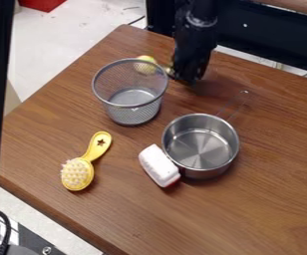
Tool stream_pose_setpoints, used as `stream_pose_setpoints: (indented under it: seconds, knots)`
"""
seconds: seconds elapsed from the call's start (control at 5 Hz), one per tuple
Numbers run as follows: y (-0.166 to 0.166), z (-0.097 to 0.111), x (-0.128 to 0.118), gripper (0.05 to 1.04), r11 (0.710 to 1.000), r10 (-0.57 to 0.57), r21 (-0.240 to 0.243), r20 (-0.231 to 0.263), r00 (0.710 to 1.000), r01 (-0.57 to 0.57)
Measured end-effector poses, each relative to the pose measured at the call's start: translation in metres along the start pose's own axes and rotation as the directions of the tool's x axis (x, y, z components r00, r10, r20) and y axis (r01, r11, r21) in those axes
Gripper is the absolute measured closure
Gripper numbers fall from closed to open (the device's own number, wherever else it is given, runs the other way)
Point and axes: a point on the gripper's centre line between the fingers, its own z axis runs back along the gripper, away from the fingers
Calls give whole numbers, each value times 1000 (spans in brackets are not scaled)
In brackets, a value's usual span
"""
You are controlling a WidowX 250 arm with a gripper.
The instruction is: Put the yellow object behind the silver basket
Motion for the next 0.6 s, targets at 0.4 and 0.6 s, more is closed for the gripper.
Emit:
stream_pose_setpoints:
  seconds: [0.4,0.6]
  knots:
    - [10,-3,-7,808,999,9,36,-34,999,-8]
    - [6,4,-6,528,998,44,38,-57,997,-42]
